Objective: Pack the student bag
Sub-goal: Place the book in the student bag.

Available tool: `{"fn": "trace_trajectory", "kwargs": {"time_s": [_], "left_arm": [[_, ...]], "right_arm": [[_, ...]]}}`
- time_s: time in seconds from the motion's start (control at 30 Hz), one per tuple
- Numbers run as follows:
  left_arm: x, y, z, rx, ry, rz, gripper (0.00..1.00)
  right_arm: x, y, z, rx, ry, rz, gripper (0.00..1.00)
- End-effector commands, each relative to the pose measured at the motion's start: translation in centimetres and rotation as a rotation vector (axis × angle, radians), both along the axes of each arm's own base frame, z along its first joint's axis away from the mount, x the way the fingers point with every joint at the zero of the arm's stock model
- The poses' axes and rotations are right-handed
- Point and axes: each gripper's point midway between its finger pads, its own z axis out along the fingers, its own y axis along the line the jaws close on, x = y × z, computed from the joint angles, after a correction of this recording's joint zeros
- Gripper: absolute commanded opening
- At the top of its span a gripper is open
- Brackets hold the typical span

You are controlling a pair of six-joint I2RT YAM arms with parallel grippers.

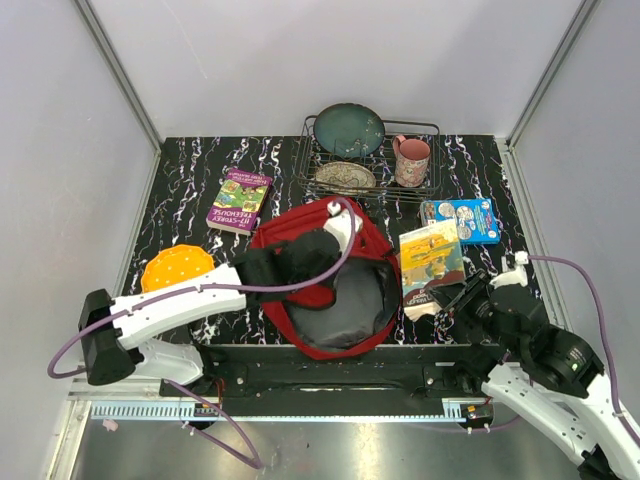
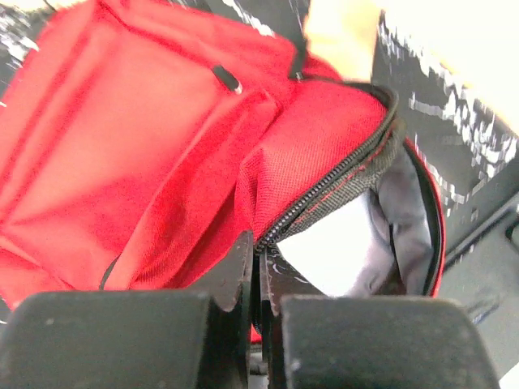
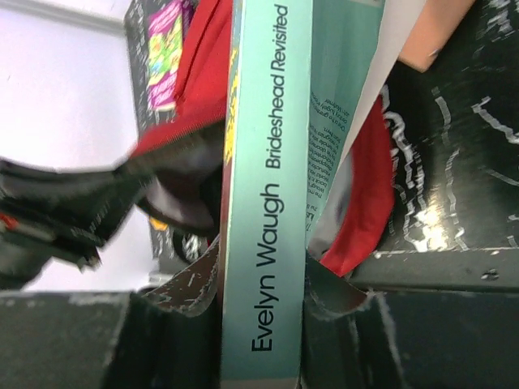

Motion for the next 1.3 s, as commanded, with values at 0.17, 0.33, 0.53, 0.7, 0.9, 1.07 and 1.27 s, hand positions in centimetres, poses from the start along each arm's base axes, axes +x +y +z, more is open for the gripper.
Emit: {"fn": "trace_trajectory", "kwargs": {"time_s": [0.17,0.33,0.53,0.7,0.9,1.07,1.27], "left_arm": [[5.9,2.7,11.9,-0.211,-0.224,0.282,0.0],[6.8,3.2,12.2,-0.234,-0.203,0.317,0.0],[7.0,3.1,12.1,-0.248,-0.186,0.328,0.0],[7.1,3.1,12.6,-0.272,-0.179,0.337,0.0],[6.5,3.6,13.6,-0.308,-0.184,0.329,0.0],[5.9,4.1,13.9,-0.34,-0.188,0.318,0.0],[5.2,4.2,14.4,-0.356,-0.186,0.278,0.0]], "right_arm": [[-4.2,6.1,10.1,0.372,-0.195,0.391,0.0],[-6.7,8.3,10.7,0.484,-0.182,0.577,0.0],[-9.7,9.3,11.8,0.619,-0.213,0.769,0.0],[-8.8,10.5,8.5,0.618,-0.105,0.754,0.0],[-5.5,13.1,2.0,0.534,0.017,0.702,0.0],[-2.1,15.0,-0.9,0.468,0.015,0.654,0.0],[-0.7,15.3,-7.0,0.419,0.144,0.559,0.02]]}}
